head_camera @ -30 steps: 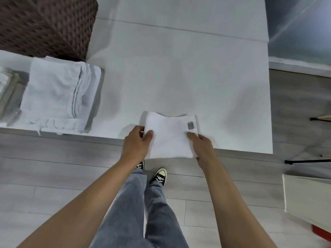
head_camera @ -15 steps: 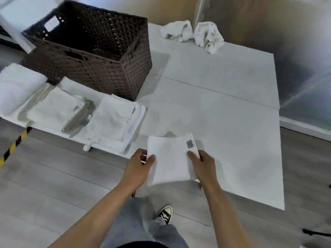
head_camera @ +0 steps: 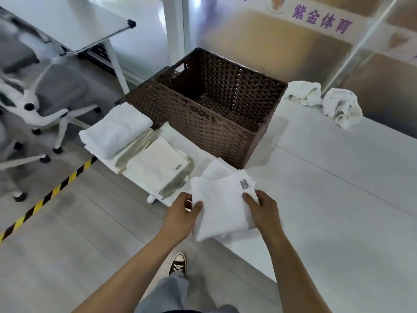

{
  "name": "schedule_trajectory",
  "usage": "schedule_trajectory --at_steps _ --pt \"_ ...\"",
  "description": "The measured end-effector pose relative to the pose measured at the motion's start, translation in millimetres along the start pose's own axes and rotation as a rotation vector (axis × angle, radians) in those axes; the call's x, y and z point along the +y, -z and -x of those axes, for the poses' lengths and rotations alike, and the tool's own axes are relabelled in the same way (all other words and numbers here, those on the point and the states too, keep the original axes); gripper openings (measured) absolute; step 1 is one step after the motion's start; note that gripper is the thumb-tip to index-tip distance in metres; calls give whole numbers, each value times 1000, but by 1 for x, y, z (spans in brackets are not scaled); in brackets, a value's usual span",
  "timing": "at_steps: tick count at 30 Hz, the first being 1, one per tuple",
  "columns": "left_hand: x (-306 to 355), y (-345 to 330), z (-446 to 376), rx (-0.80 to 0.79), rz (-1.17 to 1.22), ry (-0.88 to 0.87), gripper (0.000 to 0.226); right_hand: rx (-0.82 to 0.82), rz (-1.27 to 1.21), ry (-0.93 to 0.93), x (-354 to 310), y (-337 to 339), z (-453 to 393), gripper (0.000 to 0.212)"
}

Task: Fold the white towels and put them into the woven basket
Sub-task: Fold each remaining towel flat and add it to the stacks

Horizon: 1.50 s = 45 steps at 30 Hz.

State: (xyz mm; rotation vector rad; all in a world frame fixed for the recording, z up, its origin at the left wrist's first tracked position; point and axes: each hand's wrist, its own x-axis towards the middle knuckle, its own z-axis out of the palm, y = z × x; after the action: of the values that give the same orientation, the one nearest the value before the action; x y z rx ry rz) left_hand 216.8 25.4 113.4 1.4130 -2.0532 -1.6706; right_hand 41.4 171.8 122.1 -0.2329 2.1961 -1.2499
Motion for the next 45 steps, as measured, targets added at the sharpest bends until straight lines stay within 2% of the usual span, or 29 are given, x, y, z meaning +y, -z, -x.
schedule_trajectory --at_steps 4,9,11,15,19,22,24,26,27,30,32,33,37,45 --pt "-12 48 -31 50 23 15 12 -54 38 39 -31 -55 -23 8" --pt "-28 88 -57 117 54 113 8 -159 147 86 -60 -111 -56 11" --pt "-33 99 -66 153 101 156 9 -207 176 112 -73 -131 -71 9" --pt "-41 115 -86 208 138 211 12 -324 204 164 -96 -170 -106 23" --pt "-45 124 -105 289 140 242 11 -392 225 207 -108 -207 -142 25" --pt "-49 127 -117 366 165 284 21 -431 219 239 -108 -230 -162 24" --pt "-55 125 -121 417 71 263 45 -475 283 280 -101 -243 -172 31" --pt "-61 123 -123 460 -193 192 74 -461 437 394 -91 -251 -177 45" --pt "-63 123 -123 464 -345 136 81 -418 514 471 -86 -253 -176 49" --pt "-72 120 -128 442 -701 -58 71 -208 681 730 -78 -250 -165 54" --pt "-79 118 -130 421 -796 -79 61 -119 727 834 -72 -246 -155 52" --pt "-82 117 -131 412 -811 -62 58 -128 729 854 -68 -244 -150 49" --pt "-84 120 -133 383 -848 -34 54 -272 821 799 -55 -240 -139 45" --pt "-58 136 -130 371 -888 -154 42 -264 724 712 -71 -234 -119 51"
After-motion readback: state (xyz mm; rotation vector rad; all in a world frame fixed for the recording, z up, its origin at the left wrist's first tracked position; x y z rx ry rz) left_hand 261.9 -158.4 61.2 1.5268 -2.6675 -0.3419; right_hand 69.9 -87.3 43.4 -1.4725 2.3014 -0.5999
